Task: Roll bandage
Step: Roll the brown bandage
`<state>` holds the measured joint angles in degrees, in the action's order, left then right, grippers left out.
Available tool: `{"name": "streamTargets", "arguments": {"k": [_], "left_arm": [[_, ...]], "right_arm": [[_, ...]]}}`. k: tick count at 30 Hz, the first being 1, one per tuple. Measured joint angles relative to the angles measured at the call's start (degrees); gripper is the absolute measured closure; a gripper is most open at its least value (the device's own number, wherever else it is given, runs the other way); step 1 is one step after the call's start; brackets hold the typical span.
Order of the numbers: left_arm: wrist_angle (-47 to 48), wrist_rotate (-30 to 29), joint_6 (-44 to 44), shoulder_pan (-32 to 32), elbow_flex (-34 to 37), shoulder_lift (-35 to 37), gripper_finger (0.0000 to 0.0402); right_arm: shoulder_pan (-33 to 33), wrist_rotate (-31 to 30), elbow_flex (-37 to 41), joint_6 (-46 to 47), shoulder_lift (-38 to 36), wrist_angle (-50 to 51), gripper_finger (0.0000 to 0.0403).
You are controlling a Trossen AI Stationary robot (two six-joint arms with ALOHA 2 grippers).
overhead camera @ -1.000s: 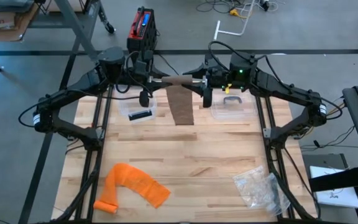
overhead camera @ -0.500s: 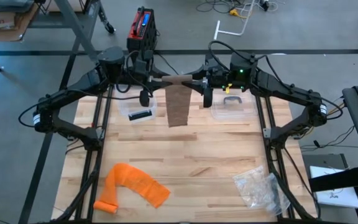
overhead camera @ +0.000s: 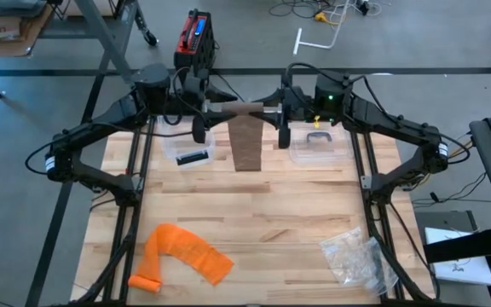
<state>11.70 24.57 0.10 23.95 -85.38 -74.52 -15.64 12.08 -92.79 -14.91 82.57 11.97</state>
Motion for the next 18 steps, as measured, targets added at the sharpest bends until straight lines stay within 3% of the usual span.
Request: {"name": "streamTargets", "arguments": {"k": [3,8,18], "left_arm": [[0.0,3.21,-1.6,0.05,-0.05,0.38,0.0144],[-0.09,3.42,-5.85,0.17,-0.09,0.7,0.0125],[-0.45,3.4,-13.16,1.78,-0.09,0.7,0.0147]], "right_arm": [[0.0,0.03,0.06,-2.67,0.06,-0.11,0.0306],[0.02,0.04,0.06,-7.66,0.06,-1.26,0.0307],[0.28,-0.05,0.22,-13.28,0.06,-3.79,0.0311]]}}
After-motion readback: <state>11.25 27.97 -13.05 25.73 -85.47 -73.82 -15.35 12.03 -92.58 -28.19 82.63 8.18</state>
